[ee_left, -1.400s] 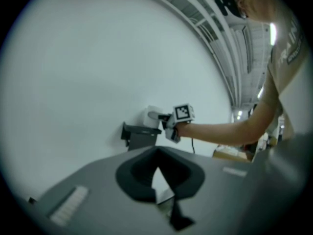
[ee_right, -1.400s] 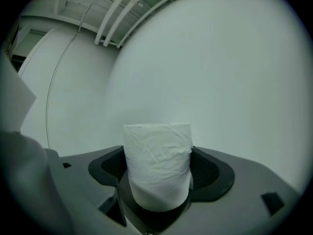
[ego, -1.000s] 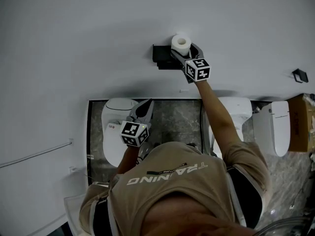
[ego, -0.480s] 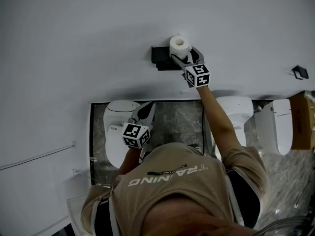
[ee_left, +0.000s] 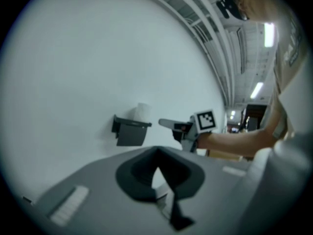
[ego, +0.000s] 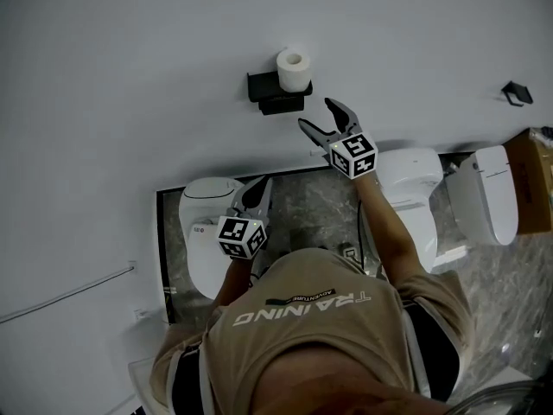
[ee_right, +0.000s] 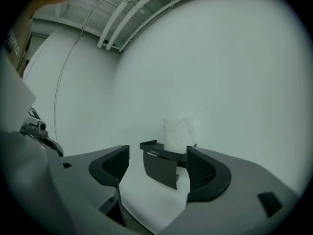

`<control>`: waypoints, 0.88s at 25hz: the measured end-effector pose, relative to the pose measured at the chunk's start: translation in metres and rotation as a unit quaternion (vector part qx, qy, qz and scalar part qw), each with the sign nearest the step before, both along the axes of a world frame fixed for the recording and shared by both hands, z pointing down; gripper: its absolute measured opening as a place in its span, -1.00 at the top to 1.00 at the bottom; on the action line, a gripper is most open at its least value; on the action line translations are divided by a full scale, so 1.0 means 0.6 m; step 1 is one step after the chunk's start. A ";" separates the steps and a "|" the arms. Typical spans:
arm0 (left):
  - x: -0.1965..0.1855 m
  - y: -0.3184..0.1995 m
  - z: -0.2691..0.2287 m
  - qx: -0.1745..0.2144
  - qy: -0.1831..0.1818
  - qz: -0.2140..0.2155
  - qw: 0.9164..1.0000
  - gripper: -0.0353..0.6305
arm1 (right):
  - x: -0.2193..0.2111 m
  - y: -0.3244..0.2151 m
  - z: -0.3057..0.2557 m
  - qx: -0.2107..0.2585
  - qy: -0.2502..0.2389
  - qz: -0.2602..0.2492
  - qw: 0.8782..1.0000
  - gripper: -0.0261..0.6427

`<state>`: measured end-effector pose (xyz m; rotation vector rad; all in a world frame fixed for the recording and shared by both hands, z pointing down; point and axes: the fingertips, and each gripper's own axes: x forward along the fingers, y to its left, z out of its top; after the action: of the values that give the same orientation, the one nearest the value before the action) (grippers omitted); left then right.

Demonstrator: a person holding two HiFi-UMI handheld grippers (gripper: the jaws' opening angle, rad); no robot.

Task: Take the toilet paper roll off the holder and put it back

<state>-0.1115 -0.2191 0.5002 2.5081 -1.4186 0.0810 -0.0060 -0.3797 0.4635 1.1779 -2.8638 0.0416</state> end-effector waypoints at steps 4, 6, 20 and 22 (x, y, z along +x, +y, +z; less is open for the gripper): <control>0.025 0.020 0.003 0.006 0.005 0.018 1.000 0.90 | 0.017 0.086 0.013 -0.015 -0.009 -0.012 1.000 -0.09; 0.034 0.034 0.002 0.011 0.002 0.021 1.000 0.90 | 0.030 0.130 0.022 -0.023 -0.015 -0.013 1.000 -0.09; 0.065 0.056 -0.029 0.034 -0.008 0.040 0.999 0.90 | 0.105 0.314 0.044 -0.022 -0.011 0.012 1.000 0.82; 0.069 0.053 -0.034 0.037 -0.014 0.036 0.999 0.90 | 0.114 0.315 0.038 -0.018 -0.015 0.015 1.000 0.84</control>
<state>-0.0701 -0.1871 0.4799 2.6284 -1.3659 0.0792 0.0624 -0.1905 0.4861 1.2241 -2.8591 0.1128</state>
